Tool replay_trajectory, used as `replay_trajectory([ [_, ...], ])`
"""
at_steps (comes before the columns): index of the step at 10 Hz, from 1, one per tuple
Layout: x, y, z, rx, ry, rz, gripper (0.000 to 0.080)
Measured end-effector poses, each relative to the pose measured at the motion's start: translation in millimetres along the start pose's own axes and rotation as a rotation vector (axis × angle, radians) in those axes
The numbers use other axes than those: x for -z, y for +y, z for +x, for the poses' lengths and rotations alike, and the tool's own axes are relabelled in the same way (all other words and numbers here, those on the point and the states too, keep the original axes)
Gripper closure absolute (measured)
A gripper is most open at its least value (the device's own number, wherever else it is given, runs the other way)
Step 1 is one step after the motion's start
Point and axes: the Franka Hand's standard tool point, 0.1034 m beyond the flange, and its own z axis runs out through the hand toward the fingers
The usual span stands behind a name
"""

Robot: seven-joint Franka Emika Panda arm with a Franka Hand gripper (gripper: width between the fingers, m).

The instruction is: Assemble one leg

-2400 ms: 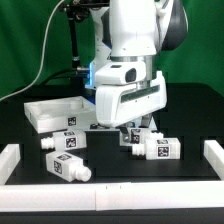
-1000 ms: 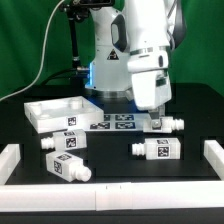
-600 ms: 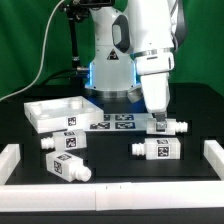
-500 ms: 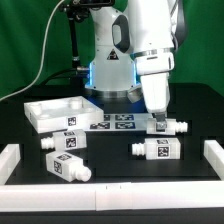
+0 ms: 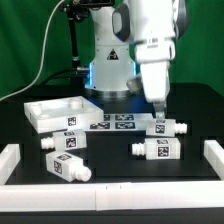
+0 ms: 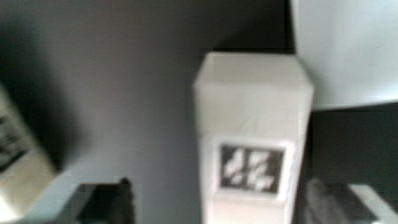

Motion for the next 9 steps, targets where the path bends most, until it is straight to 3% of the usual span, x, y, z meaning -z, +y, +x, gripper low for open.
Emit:
replay_trajectory([
  [1,9.4,19.3,1.3,-0.005,-0.020,0.006,0.0175],
  [2,11.5,43.9,6.7,-0.010,-0.025,-0.001,0.0157],
  [5,-12.3,98.0,19.9,-0.003,-0.036,0.017,0.0151],
  [9,-22.9,98.5,16.9,-0.003,-0.033,0.019,0.0151],
])
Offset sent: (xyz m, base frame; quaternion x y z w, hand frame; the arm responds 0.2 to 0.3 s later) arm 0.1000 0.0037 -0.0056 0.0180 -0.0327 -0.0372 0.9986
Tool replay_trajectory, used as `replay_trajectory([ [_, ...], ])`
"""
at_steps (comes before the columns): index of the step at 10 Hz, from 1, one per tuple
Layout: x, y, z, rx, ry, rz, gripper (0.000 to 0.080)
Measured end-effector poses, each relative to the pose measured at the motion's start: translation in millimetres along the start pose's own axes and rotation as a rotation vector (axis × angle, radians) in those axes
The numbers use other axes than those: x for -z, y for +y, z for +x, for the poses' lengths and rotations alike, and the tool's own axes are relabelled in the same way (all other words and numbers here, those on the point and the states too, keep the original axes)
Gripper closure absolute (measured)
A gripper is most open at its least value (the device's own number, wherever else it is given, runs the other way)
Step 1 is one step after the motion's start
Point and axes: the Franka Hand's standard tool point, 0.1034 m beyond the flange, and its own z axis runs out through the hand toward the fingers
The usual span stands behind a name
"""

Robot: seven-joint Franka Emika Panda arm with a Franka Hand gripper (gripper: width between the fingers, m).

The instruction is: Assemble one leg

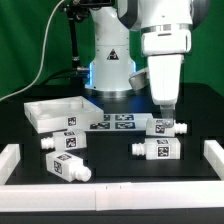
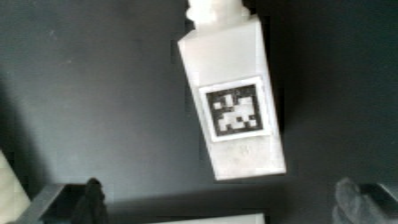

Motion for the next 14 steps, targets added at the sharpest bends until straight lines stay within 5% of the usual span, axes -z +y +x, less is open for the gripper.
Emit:
replay_trajectory([
  [5,-41.7,-14.3,-14.5,-0.015,-0.002,0.037,0.0151],
  [8,-44.0,-15.6,-17.1,-0.021,-0.005,0.043,0.0160],
  [9,-44.1,-15.7,-17.4,-0.021,-0.005,0.044,0.0320],
  [10,-44.2,-15.7,-17.4,-0.021,-0.005,0.044,0.0320],
  [11,-43.9,-15.5,-17.4,-0.021,-0.005,0.043,0.0487],
  [14,-20.5,-20.7,-10.0,-0.039,-0.006,0.030,0.0518],
])
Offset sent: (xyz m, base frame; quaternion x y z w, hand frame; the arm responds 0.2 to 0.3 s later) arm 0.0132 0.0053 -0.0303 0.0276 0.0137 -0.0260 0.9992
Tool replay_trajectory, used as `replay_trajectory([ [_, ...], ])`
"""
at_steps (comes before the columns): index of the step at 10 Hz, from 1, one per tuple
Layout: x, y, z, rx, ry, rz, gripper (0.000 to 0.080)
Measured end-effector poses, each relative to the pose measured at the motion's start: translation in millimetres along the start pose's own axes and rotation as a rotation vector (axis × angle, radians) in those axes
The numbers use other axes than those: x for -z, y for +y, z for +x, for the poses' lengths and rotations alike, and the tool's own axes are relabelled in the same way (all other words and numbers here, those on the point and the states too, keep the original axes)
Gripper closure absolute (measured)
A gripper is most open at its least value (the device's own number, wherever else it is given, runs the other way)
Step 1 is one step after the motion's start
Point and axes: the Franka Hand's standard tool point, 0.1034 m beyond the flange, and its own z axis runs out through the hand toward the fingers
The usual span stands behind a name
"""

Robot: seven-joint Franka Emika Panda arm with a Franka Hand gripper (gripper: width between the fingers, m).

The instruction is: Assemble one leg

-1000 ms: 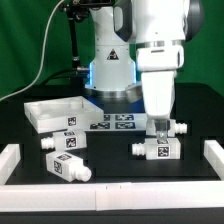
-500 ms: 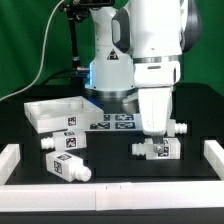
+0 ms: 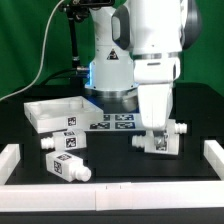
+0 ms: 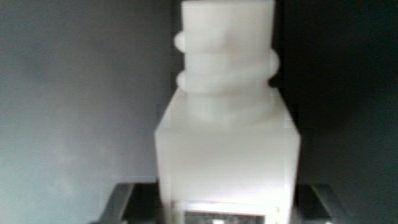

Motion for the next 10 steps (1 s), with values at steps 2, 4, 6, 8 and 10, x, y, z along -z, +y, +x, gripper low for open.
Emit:
replay_trajectory([
  [2,21.6,-12.1,12.9,-0.055,-0.002,-0.004,0.0518],
  [4,30.6,-37.0,38.4,-0.088,0.020,-0.009,0.0518],
  [6,24.9,-51.7,57.3,-0.102,0.049,-0.020,0.0517],
  [8,24.5,-50.4,55.5,-0.105,0.047,-0.019,0.0517],
  [10,32.5,-59.5,63.8,-0.129,0.061,-0.027,0.0517],
])
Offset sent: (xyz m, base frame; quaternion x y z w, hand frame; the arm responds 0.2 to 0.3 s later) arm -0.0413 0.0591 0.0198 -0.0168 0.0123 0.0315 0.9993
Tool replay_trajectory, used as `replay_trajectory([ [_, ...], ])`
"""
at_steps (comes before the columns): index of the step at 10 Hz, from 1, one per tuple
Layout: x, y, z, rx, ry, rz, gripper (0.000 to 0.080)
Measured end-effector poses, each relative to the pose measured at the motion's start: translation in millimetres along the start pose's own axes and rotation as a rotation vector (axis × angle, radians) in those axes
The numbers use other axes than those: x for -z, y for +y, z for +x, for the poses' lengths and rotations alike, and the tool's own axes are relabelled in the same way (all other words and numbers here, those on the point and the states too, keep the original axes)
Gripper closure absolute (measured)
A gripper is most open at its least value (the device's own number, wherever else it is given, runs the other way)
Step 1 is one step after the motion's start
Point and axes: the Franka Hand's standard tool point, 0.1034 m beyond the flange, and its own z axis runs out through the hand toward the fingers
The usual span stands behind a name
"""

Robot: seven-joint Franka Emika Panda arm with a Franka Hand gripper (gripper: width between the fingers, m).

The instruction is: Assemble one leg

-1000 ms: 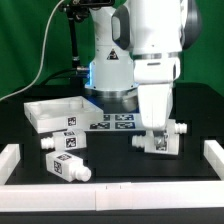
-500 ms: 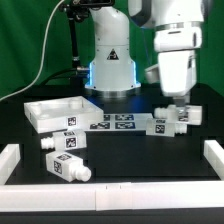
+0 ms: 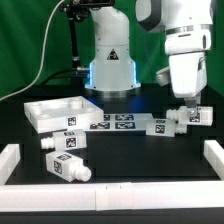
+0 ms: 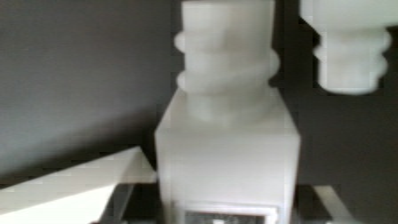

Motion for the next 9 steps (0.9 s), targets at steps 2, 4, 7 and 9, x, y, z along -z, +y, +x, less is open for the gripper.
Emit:
replay_trajectory([
  [2,13.3,-18.3,-2.3,-0.004,-0.006,0.004,0.0517],
  [4,10.9,-53.3,-1.3,0.010,0.045,-0.008,0.0515],
  [7,-14.9,-75.5,-2.7,0.020,0.054,0.023,0.0515],
  [9,-21.2,-81.4,-0.1,0.019,0.050,0.036,0.0515],
])
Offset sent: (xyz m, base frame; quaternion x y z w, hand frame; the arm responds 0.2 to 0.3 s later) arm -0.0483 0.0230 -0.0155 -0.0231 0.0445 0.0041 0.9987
